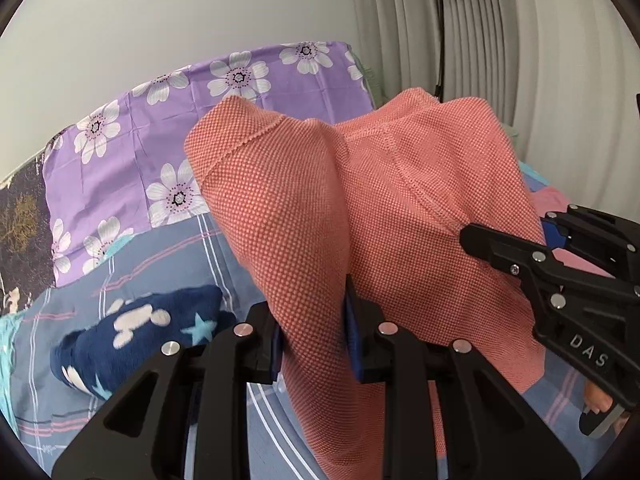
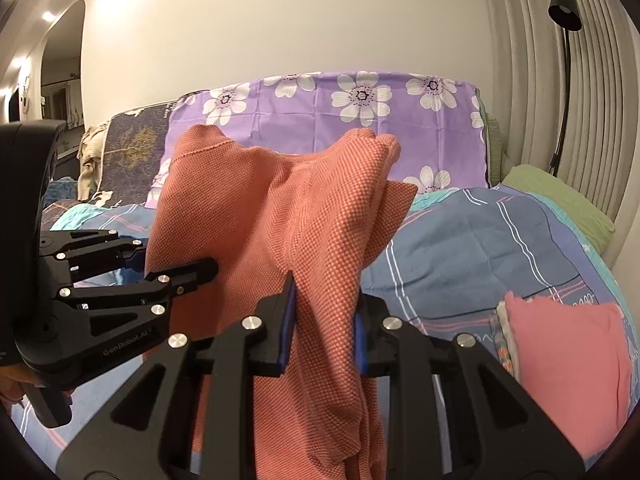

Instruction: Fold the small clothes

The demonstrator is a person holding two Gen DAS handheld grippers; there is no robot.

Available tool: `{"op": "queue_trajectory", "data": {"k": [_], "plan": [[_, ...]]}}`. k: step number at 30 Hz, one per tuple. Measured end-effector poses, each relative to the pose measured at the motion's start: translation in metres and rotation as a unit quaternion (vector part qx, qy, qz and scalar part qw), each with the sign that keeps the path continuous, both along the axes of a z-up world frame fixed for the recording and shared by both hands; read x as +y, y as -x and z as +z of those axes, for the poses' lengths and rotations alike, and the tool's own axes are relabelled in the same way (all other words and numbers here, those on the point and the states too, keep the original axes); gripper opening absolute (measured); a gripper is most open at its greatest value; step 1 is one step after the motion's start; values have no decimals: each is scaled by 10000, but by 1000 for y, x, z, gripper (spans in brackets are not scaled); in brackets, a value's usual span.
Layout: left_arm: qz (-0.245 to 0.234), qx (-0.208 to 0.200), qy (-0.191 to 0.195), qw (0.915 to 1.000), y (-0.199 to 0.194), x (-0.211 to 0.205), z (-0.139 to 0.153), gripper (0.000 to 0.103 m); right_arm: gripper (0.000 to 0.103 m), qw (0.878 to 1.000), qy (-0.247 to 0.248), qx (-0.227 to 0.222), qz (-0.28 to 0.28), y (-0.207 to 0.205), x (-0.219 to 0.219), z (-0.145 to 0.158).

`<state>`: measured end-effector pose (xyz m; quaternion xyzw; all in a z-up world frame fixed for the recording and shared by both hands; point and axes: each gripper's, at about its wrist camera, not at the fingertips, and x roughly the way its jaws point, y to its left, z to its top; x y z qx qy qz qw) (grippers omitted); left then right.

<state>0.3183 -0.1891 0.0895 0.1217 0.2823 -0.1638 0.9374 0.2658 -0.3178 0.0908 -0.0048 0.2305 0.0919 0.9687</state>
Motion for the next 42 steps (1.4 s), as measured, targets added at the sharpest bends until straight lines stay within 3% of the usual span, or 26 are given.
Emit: {"op": "queue_trajectory", "data": {"k": [6, 15, 18, 19, 21, 22, 25, 28, 31, 36, 38, 42], "plan": [[96, 237, 159, 9995, -41, -2, -9, 26, 24, 9992, -158, 198, -294, -41, -7, -16], [234, 383, -186, 9988, -84, -22, -31, 26, 24, 9971, -273, 429, -558, -85, -15, -42], [319, 436, -288, 9981, -92, -23, -46, 31, 24, 9960, -362, 561, -595, -97, -17, -59], [362, 442, -321, 9978, -92, -22, -51, 35, 27, 9956, -372, 591, -621, -100, -18, -64], [486, 557, -506, 9960, -96, -19, -68, 48, 48, 9923, -260, 671, -1006, -103, -23, -83], [483, 681, -604, 9947, -96, -16, -76, 49, 67, 9910, -209, 725, -1109, -103, -25, -90], [370, 1019, -747, 9913, -92, -5, -103, 50, 63, 9888, -56, 1179, -916, -99, -30, -125], [240, 1442, -863, 9855, -82, 4, -138, 54, 62, 9758, -56, 1942, -1004, -100, -36, -158], [350, 1208, -623, 9901, -65, 11, -149, 54, 63, 9728, -301, 2043, -1049, -95, -43, -160], [435, 1260, -218, 9908, -45, 22, -148, 54, 64, 9750, 272, 1840, -1213, -76, -28, -152], [375, 1230, -156, 9916, -34, 25, -147, 57, 65, 9761, 276, 1782, -1215, -61, -29, -153], [395, 1203, 88, 9919, -8, 37, -145, 75, 69, 9760, 99, 1798, -1229, -24, -33, -152]]}}
